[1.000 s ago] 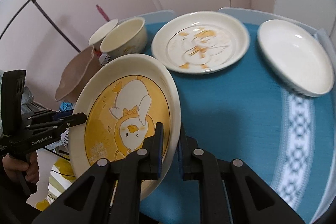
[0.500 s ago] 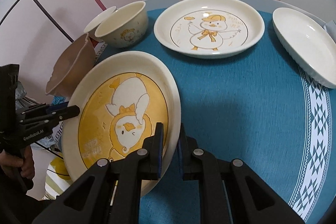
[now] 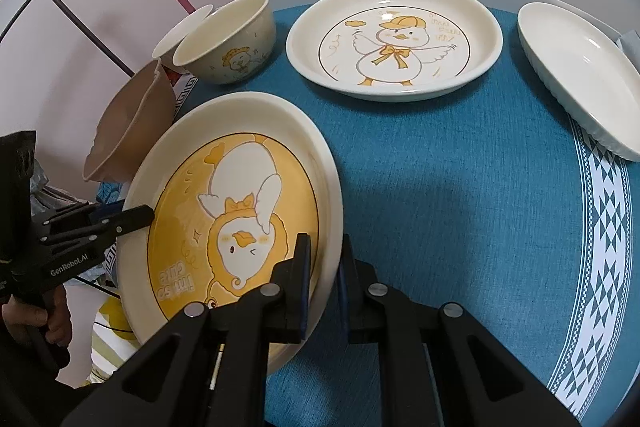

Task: Organize plates and bowls

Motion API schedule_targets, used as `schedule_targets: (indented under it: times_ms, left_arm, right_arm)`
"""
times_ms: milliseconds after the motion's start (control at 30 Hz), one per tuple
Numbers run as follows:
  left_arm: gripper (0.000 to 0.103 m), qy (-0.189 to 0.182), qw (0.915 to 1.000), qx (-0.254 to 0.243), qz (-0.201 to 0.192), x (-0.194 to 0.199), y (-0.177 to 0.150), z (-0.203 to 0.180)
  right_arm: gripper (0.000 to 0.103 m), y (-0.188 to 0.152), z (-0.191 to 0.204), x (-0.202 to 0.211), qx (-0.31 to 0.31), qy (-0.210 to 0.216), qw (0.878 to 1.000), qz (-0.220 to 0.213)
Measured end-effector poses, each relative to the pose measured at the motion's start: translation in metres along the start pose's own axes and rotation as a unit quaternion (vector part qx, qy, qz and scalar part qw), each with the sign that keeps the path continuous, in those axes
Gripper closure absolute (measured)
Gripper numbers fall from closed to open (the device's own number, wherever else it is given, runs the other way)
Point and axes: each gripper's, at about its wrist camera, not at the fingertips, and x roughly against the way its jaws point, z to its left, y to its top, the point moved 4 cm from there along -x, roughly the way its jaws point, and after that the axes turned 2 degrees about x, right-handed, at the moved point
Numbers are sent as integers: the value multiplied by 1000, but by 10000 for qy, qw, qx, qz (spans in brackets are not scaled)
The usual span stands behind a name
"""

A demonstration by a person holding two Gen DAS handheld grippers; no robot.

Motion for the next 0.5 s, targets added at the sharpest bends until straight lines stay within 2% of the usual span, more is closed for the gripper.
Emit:
schedule_targets:
  times_ms: [33, 100, 133, 167, 200, 267, 367, 500]
  left_arm:
    - [46, 24, 10000, -9, -18, 0, 0, -1]
    - [29, 75, 9999, -23, -152, 4, -1, -3]
    - [29, 71, 9998, -27, -202, 6, -1, -4]
    - [29, 75, 9997, -41, -211, 8, -1, -5]
    - [29, 117, 9997, -50, -192, 9, -2, -6]
    - [29, 173, 9997, -31, -186, 14, -4, -6]
    - [29, 210, 9995, 118, -222, 33, -5, -9]
    - [29, 314, 9981, 137, -513, 67, 4, -26]
  right_arm:
    - [92, 0, -1, 0, 1, -20, 10000, -15]
    - [88, 0, -1, 1, 11, -77, 10000, -59]
    - [84, 0, -1, 2, 5, -107, 9999, -72]
    - [70, 0, -2, 3, -6, -135, 9999, -90]
    - [45, -1, -2, 4, -24, -138, 9998, -105]
    - [14, -2, -4, 10, -90, -74, 9999, -110]
    - [14, 0, -7, 30, -109, -89, 9996, -227]
    - [14, 6, -16, 72, -39, -79, 9986, -520]
